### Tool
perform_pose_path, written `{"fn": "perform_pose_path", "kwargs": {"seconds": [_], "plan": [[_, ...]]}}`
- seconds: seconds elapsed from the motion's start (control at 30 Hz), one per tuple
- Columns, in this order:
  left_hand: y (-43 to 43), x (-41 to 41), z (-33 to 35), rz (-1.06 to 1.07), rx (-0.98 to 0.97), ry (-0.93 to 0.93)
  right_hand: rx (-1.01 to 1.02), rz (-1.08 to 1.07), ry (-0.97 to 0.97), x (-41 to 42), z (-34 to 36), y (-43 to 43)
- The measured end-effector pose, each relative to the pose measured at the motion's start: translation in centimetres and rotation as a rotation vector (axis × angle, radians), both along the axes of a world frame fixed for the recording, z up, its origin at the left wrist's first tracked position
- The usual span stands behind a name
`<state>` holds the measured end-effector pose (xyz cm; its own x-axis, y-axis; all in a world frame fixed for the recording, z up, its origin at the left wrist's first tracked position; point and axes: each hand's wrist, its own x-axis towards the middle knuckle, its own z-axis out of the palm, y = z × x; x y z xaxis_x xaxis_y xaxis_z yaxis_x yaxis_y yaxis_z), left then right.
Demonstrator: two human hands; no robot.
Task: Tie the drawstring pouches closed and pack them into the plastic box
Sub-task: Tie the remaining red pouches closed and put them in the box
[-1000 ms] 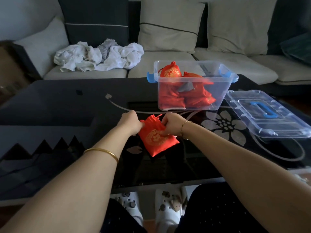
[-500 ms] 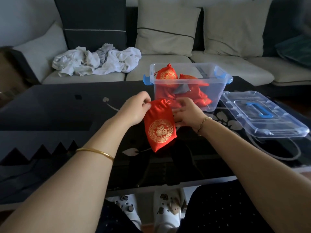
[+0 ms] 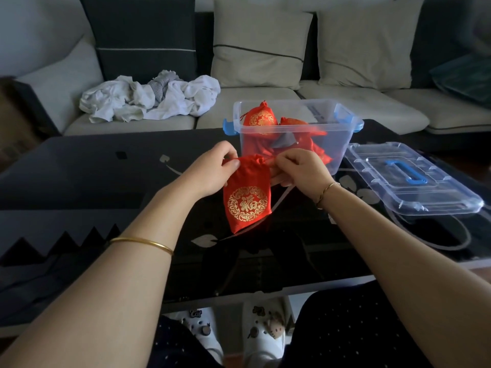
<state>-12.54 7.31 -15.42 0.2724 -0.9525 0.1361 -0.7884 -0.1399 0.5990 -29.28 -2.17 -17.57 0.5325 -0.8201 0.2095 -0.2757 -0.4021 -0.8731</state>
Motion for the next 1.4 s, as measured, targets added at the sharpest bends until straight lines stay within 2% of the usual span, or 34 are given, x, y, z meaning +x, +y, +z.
{"fn": "perform_pose_path", "kwargs": {"seconds": [0.1,0.17,0.27,0.43,0.63,0.8,0.9,0.97,1.03,1.07,1.17,1.23,1.3,1.4], "plan": [[0.2,0.4,0.2,0.022,0.046,0.197,0.094,-0.009,-0.115,0.0,0.2,0.1],[0.4,0.6,0.2,0.043,0.091,0.245,0.149,-0.024,-0.176,0.0,0.3,0.2],[0.7,0.9,0.0,0.072,0.111,0.16,0.203,-0.058,-0.225,0.0,0.4,0.1],[1.3,1.8,0.3,0.164,0.006,0.077,0.239,-0.141,-0.245,-0.2,0.3,-0.2],[1.8,2.7,0.1,0.247,-0.016,0.167,0.114,-0.248,-0.136,-0.4,-0.1,-0.5],[2.2,2.7,0.4,0.29,-0.026,0.17,0.113,-0.303,-0.13,-0.5,-0.4,-0.7],[2.3,2.7,0.4,0.303,-0.061,0.103,0.191,-0.341,-0.18,-0.6,-0.3,-0.9],[2.2,2.8,0.5,0.332,-0.055,0.1,0.375,-0.362,-0.282,-0.5,-0.2,-1.0],[2.0,2.8,0.4,0.387,-0.017,0.243,0.644,-0.365,-0.37,-0.4,-0.1,-1.1],[1.8,2.9,0.3,0.426,0.006,0.416,0.773,-0.363,-0.397,-0.2,-0.1,-1.1],[1.7,3.4,0.5,0.548,0.065,1.143,0.974,-0.429,-0.506,-0.2,0.3,-1.5],[1.7,3.8,0.4,0.584,0.004,1.49,1.015,-0.508,-0.584,-0.6,0.6,-1.8],[1.6,3.7,0.2,0.556,-0.056,1.638,1.026,-0.559,-0.628,-1.1,0.7,-2.1],[1.2,2.8,0.8,0.534,-0.108,1.647,0.971,-0.612,-0.691,-1.4,0.7,-2.4]]}}
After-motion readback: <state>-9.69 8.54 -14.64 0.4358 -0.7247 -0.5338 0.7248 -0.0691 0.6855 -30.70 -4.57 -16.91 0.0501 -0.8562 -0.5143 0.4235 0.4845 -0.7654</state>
